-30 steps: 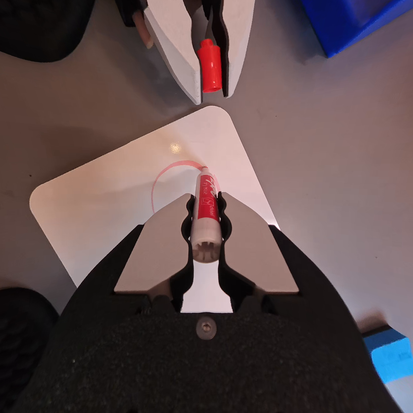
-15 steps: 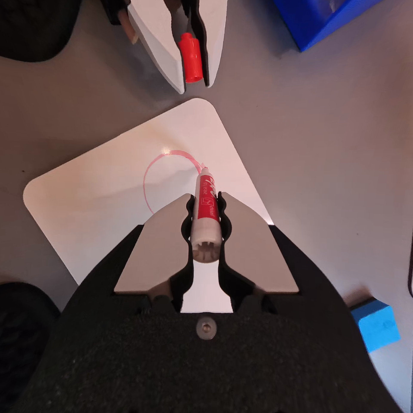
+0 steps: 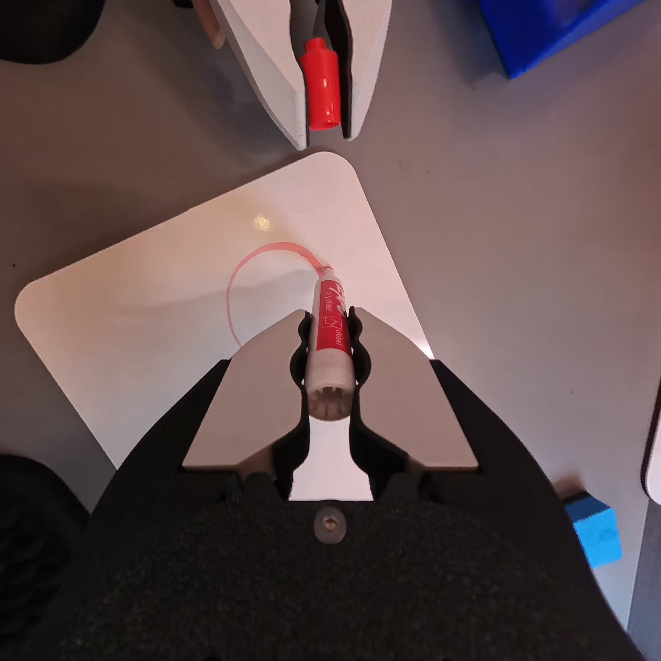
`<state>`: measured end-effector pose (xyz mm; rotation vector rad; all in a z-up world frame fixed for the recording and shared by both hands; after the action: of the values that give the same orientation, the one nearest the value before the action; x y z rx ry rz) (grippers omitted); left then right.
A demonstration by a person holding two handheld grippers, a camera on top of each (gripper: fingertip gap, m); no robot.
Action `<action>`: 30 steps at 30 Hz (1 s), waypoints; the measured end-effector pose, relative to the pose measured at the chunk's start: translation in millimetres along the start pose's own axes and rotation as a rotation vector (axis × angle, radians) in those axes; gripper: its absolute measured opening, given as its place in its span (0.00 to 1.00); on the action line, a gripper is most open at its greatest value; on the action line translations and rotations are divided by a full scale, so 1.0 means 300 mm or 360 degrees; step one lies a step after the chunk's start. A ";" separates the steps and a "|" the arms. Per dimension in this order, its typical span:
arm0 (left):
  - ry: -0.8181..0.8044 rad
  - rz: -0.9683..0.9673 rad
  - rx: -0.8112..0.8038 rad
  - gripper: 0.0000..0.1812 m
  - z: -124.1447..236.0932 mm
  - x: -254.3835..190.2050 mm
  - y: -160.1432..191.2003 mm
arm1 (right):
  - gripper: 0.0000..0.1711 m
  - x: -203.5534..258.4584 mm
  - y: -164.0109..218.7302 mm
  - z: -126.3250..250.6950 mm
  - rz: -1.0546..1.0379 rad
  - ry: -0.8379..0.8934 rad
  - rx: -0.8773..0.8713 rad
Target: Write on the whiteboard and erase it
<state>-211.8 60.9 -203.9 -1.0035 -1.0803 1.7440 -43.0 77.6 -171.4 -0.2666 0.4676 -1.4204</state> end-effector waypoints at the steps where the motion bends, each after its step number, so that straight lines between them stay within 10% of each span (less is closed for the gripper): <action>1: 0.0000 -0.0001 0.0001 0.11 0.000 0.000 0.000 | 0.12 0.003 -0.006 -0.002 0.0009 -0.0008 -0.0002; 30: 0.0005 -0.0007 0.0010 0.11 -0.002 -0.004 0.002 | 0.12 -0.003 0.040 0.025 -0.0018 0.0052 0.0066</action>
<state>-210.9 59.9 -204.3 -0.9991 -1.0740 1.7403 -29.0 79.4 -169.9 -0.2132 0.4636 -1.4455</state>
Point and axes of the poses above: each gripper's, where its closed fingertips meet, z back along the fingers, y out of its underside, x = y × z across the jaws, the point moved 7 cm from there along z, back along the fingers, and after that the axes turned 3 degrees about z, right-handed, at the moved point
